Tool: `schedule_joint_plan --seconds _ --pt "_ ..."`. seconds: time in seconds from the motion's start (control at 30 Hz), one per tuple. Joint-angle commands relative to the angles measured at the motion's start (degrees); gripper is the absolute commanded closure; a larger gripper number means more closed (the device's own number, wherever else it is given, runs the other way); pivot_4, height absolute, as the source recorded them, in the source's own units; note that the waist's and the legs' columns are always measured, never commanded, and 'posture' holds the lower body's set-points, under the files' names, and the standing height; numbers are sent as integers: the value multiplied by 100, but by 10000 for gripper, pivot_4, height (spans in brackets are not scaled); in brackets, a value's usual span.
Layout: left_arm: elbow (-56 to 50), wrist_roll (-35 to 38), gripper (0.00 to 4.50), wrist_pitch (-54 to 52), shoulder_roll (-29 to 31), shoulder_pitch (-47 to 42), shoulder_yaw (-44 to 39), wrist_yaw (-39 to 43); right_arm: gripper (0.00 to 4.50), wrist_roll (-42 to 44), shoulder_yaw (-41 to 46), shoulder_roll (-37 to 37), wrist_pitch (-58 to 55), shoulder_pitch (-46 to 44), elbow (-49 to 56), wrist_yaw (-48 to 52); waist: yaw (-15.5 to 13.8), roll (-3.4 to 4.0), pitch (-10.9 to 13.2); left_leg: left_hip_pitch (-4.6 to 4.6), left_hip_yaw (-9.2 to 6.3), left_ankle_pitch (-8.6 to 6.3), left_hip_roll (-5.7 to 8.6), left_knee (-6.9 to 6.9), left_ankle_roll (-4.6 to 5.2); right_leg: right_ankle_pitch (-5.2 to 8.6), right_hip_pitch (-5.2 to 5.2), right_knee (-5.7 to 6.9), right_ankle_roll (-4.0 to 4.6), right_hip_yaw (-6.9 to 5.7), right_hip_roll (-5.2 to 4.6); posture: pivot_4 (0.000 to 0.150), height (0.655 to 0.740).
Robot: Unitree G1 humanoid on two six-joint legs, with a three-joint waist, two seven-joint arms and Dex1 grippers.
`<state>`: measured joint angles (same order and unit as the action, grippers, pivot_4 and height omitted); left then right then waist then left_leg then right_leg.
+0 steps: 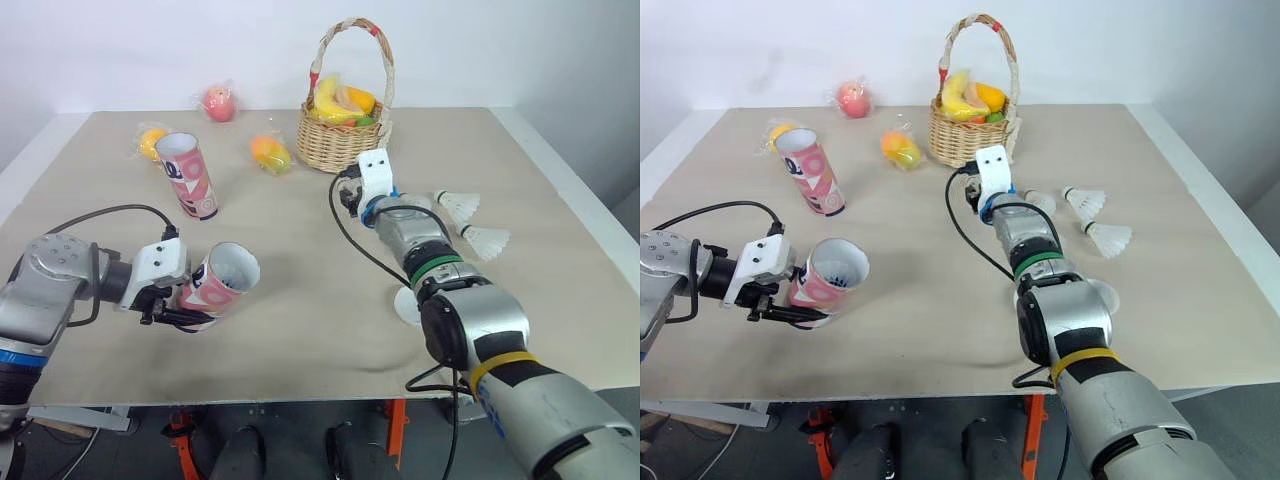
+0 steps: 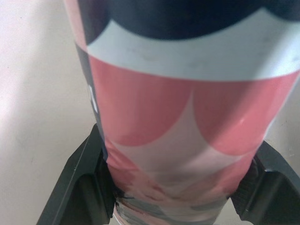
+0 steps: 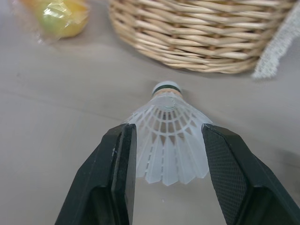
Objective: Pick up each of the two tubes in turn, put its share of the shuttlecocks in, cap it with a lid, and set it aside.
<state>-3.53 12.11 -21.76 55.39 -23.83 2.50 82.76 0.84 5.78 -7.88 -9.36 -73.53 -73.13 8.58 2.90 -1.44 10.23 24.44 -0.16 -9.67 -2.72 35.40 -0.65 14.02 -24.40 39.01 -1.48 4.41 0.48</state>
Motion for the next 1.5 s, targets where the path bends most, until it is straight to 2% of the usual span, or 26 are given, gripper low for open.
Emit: schedule_joint_plan --seconds 0.03,0.23,0.7,1.07,1.3,1.5 --pt "-91 95 18165 -70 -67 128 267 54 20336 31 100 -62 52 -225 36 -37 0 0 0 0 0 0 0 0 0 0 0 0 0 0 0 1500 7400" --pt "-138 119 18165 -107 -57 175 260 40 20336 -33 96 -211 76 -170 51 102 -2 0 0 0 0 0 0 0 0 0 0 0 0 0 0 1500 7400" --pt "-145 122 18165 -98 -25 185 258 81 20336 -184 -231 -465 35 87 570 1120 0 0 0 0 1 0 1 0 1 0 0 0 0 1 0 1500 7400" --pt "-189 133 18165 -113 -3 213 251 87 20336 -66 -355 -543 -463 588 1659 1710 -3 0 0 0 0 0 0 0 1 1 0 0 0 1 1 1500 7400" --pt "-195 131 18165 -111 -3 210 253 83 20336 36 -374 -279 -941 918 2314 1658 -3 0 0 0 0 0 0 1 1 0 0 1 0 1 1 1500 7400" --pt "-199 129 18165 -109 8 213 246 83 20336 53 -346 -28 -951 839 2145 1382 -4 0 0 0 0 0 0 1 1 0 0 1 -1 0 0 1500 7400"
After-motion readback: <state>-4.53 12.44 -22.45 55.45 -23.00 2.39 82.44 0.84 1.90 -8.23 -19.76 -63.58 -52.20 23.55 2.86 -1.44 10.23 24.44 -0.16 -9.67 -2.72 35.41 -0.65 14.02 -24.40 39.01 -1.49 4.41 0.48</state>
